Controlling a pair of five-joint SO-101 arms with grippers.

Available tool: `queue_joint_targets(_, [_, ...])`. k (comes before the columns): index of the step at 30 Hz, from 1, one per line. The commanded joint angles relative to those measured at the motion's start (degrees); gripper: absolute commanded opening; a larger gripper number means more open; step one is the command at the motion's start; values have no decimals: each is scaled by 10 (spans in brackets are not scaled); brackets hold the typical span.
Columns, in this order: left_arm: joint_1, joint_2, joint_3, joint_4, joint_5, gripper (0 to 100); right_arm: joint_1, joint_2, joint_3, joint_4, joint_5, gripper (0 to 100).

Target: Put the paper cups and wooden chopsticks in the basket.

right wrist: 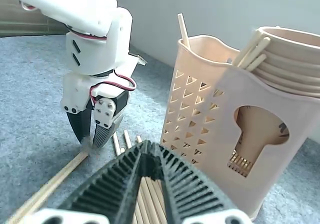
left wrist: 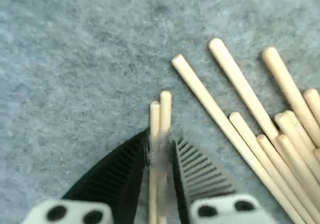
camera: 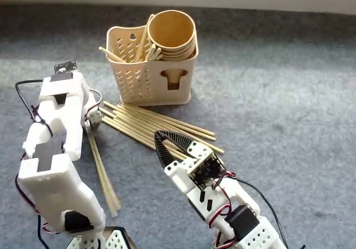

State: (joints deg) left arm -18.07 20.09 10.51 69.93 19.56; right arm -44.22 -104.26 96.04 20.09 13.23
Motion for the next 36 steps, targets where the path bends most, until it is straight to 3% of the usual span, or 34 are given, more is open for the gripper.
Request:
queue_joint_targets(1, [13, 0, -4, -9, -4, 9, -6, -9, 50, 1, 5, 5])
queue_joint_targets(13, [12, -28, -31, -4, -4, 6, -6, -9, 51, 1, 5, 5])
queue_joint_targets(36, [14, -277, -29, -4, 0, 5, -6, -9, 53, 1, 5, 5])
